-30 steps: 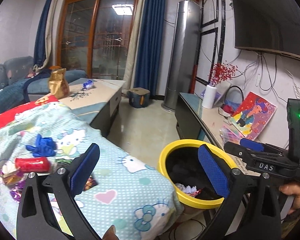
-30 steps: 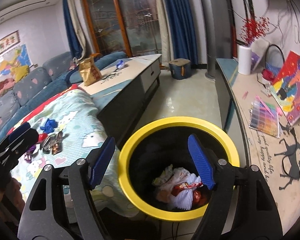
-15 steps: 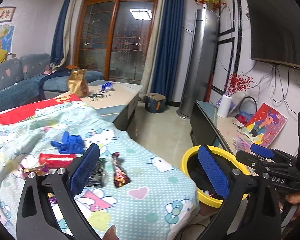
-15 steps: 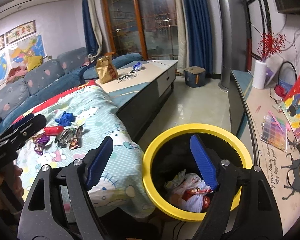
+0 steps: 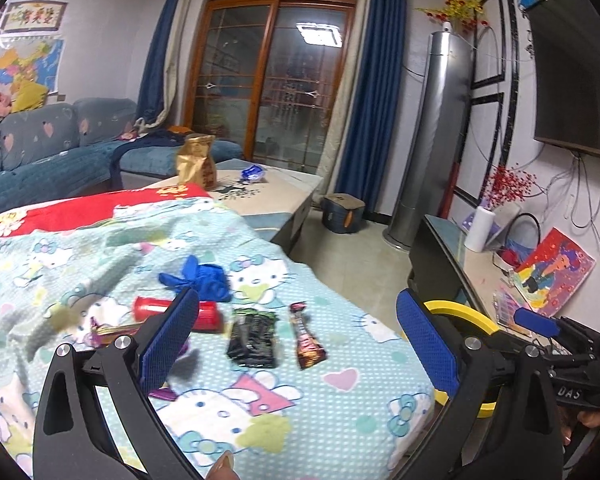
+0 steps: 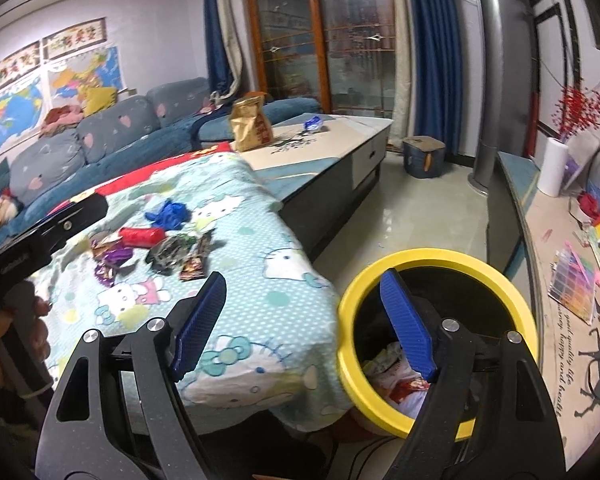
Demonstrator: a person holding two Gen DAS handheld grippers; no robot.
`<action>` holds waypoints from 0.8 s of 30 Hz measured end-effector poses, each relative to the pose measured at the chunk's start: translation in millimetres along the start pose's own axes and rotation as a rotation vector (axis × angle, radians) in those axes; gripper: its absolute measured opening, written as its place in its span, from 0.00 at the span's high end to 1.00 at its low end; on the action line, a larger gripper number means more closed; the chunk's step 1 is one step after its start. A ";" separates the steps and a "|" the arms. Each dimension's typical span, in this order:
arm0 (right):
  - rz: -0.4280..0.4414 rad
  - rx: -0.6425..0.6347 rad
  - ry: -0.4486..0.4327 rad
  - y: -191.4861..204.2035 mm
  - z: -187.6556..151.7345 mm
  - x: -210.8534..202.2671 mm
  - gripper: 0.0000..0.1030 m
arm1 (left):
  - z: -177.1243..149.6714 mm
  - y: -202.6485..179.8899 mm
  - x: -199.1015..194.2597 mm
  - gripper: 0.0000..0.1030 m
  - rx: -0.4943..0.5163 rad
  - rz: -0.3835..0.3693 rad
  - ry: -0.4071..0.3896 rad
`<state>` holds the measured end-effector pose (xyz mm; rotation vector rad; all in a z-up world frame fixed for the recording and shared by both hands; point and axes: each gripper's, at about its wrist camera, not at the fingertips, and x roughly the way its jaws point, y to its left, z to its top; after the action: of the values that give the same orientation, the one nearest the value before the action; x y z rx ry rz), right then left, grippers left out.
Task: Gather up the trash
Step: 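Move both open tools back from the bin to the wrappers on the bed, then grasp the purple candy wrapper with the left tool while the right tool grasps the black-green snack bag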
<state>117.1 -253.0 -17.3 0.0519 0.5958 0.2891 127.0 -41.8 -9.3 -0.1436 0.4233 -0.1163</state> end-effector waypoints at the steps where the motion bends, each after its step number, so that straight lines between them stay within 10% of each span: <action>1: 0.006 -0.006 0.004 2.9 0.2 1.0 0.31 | -0.2 4.0 -0.9 0.07 -0.005 0.009 0.000; 24: 0.173 -0.178 0.052 92.9 8.8 29.3 0.31 | -7.0 86.9 -14.0 0.07 -0.119 0.169 0.054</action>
<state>121.7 -155.4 -13.8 -0.0761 0.6157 0.5110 118.6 44.8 -24.2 -0.2210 0.4943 0.0716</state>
